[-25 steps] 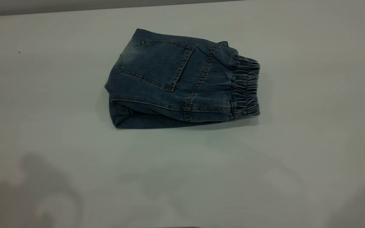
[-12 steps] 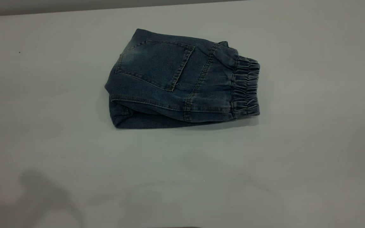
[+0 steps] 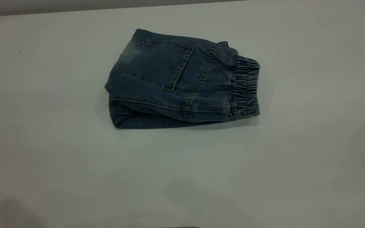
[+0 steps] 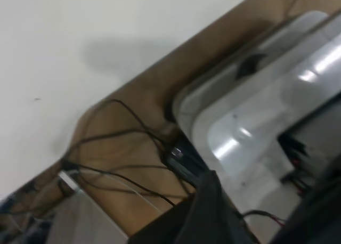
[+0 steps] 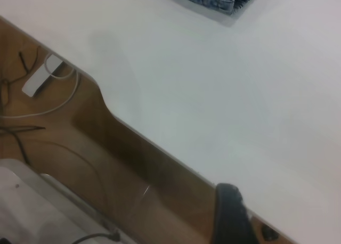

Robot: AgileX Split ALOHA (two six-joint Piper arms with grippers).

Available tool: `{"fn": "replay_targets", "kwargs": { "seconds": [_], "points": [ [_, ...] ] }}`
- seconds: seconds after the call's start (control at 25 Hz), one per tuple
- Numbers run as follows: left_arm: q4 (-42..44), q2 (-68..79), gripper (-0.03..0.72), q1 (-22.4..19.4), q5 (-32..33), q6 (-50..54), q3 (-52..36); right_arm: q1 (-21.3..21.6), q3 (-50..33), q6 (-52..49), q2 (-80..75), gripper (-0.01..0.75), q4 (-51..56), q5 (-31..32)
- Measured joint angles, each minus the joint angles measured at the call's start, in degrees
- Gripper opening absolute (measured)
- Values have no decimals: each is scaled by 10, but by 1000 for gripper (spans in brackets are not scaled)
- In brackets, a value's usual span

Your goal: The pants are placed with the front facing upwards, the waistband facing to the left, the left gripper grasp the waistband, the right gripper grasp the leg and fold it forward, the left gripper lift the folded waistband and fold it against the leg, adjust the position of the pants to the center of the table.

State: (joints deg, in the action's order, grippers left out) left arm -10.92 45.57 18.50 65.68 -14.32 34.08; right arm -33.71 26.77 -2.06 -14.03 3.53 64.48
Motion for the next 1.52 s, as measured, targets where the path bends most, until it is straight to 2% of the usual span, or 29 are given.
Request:
{"fn": "replay_targets", "kwargs": {
  "seconds": [0.24,0.48,0.84,0.92,1.08,1.16,1.28,1.36,1.52],
  "points": [
    [29,-136,553,0,-17,48,-56,0,0,-1,0,372,0,0],
    [80,-241,553,0,-21,102,-58,0,0,-1,0,372,1,0],
    [86,-342,553,0,-18,110,-58,4,0,-1,5,372,2,0],
    [86,-352,553,0,-17,110,-58,30,0,-1,9,372,6,0],
    [86,-377,553,-20,-16,110,-58,141,0,-1,32,368,13,0],
    [86,-390,553,-50,-15,110,-58,201,0,-1,57,367,13,0],
    [86,-405,553,-102,-15,110,-58,264,0,-1,103,367,13,0],
    [86,-418,553,-130,-15,111,-58,284,0,-1,132,367,13,1],
    [86,-453,553,-160,-14,111,-58,288,0,-1,146,367,14,5]
  ]
}}
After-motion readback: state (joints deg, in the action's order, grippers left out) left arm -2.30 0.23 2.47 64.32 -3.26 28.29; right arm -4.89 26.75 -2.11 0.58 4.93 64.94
